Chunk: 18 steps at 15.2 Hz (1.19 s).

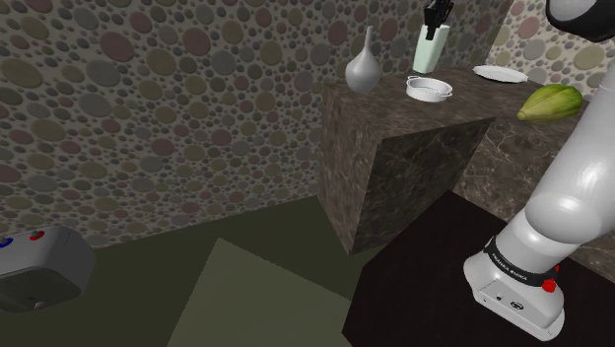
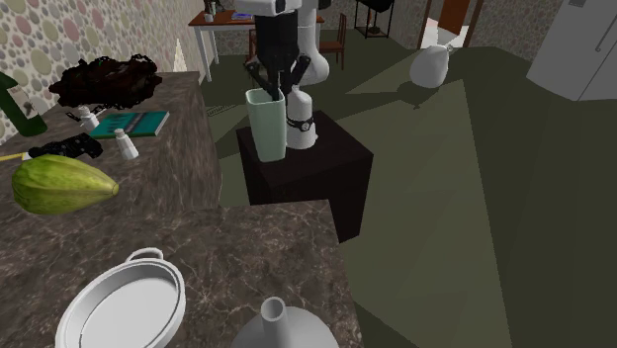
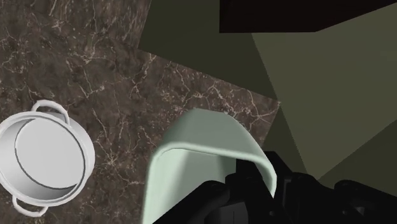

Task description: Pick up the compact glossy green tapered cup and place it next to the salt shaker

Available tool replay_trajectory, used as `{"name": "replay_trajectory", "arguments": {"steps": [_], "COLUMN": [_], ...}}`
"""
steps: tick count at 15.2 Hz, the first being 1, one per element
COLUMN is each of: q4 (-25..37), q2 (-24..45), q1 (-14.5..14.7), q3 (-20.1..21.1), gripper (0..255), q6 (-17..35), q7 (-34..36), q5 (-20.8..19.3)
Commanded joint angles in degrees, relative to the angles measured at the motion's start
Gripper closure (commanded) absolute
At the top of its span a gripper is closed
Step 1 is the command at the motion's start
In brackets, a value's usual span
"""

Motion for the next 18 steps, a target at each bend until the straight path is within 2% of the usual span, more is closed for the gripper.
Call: {"name": "replay_trajectory", "arguments": {"steps": [1,9,18], "q4": [-2.45,-12.42,-17.16], "q2": [-2.16,-10.73,-15.66], "q1": [-0.56,-4.13,-9.09], "q3": [-0.62,-4.23,-9.72], "gripper": [255,255,255], "q6": [0.46,2.85,3.81], "q7": [-1.37,-8.97,-19.34], "q5": [-0.79,-4.39,-7.18]}}
